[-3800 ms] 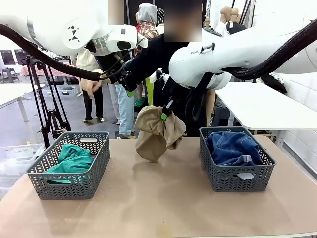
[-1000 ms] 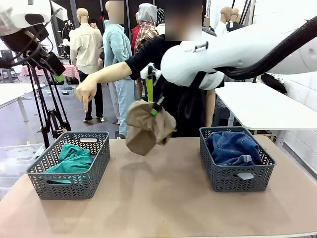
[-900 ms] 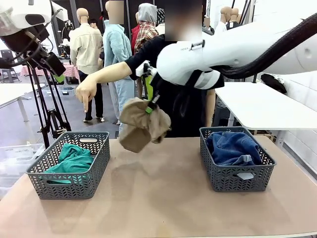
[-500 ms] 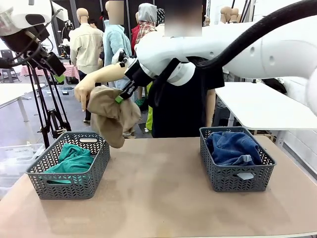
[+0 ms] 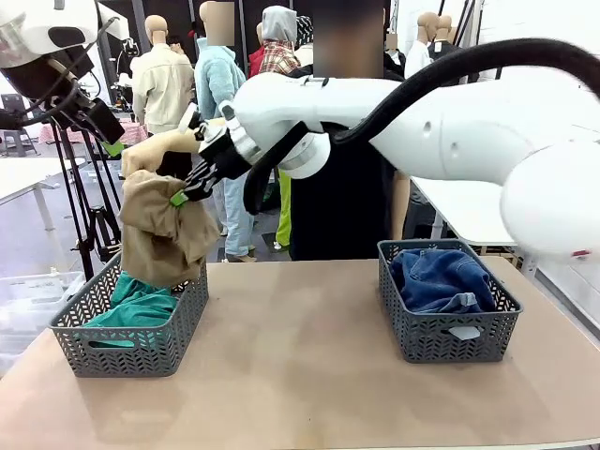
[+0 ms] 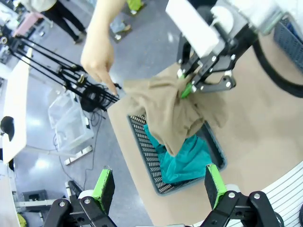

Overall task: Sort the tops and bottoms.
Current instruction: Sort the clothes according to human instructions.

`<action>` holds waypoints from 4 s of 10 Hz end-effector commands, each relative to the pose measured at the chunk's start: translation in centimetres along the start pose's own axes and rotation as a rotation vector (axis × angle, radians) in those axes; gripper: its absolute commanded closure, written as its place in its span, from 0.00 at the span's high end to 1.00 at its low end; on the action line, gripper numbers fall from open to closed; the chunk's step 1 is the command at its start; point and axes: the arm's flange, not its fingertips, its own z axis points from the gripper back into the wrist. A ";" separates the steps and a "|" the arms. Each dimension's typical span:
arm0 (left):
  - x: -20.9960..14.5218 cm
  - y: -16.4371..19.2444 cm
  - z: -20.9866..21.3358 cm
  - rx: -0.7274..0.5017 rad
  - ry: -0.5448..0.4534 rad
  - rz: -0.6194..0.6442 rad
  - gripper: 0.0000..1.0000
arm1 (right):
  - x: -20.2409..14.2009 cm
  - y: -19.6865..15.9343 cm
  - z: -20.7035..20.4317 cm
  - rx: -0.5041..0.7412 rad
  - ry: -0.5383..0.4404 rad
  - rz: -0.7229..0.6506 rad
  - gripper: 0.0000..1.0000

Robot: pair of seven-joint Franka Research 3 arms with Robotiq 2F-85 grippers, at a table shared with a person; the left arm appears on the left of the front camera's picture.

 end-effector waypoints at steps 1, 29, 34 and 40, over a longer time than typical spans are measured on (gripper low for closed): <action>0.0 0.1 0.2 -0.004 0.008 -0.003 0.99 | -0.1 -3.5 -3.8 0.056 -0.069 0.019 0.00; 0.0 0.1 0.2 -0.004 0.008 -0.003 0.99 | -6.9 -2.2 -7.9 0.184 0.072 -0.218 1.00; 0.0 0.1 0.2 -0.004 0.008 -0.003 0.99 | -6.9 -2.2 -7.9 0.184 0.072 -0.218 1.00; 0.0 0.1 0.2 -0.004 0.008 -0.003 0.99 | -6.9 -2.2 -7.9 0.184 0.072 -0.218 1.00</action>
